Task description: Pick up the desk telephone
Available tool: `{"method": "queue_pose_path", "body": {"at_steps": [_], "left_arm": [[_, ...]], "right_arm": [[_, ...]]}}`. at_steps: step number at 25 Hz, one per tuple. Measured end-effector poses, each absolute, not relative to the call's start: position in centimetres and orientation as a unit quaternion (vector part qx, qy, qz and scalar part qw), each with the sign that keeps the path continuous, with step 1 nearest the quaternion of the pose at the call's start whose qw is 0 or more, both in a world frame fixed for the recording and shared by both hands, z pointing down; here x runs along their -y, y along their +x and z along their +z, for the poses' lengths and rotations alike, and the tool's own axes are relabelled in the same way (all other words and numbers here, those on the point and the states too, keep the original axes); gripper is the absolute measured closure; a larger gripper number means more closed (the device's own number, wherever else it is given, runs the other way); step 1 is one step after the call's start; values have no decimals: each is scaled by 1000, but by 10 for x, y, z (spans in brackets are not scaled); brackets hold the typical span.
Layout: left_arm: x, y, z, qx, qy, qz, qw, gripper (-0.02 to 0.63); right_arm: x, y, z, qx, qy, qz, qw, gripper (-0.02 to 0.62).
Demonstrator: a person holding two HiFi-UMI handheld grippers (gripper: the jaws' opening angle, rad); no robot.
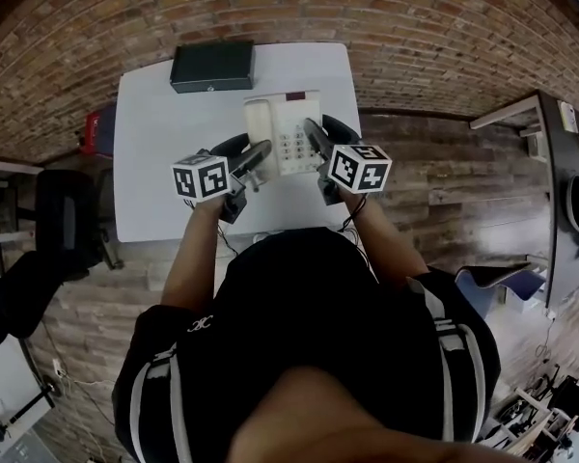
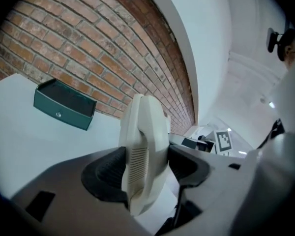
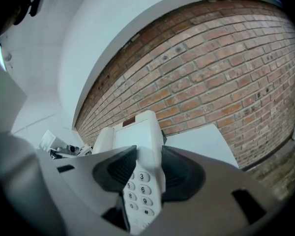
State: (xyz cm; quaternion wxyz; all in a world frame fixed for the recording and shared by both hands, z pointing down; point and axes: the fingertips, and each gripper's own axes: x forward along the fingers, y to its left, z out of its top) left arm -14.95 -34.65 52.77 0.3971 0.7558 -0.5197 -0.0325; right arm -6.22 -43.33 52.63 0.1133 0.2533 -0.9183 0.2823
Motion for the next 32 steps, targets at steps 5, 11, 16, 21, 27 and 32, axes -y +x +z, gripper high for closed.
{"method": "queue_pose_path", "body": {"at_steps": [5,11,16,21,27,32], "left_arm": [[342,-155,493,525,773,-33,354,331],[339,-158,449,533,790,-37,300,331],[333,-162,409,548,804,-47,226,331],[327,-160,385,557,810,-43,176,331],[327,-158,377,553,816,-49,162,330],[332,-154,380,551,817,-42,167,330]], "right_arm": [[429,-67,487,929,254,256,83,453],[426,-70,435,946,250,203,44,454],[418,-74,392,957,250,144,7,453],[411,-70,369,960,248,128,-23,453],[410,-67,360,958,254,126,-31,453],[414,-62,365,957,259,130,-28,453]]}}
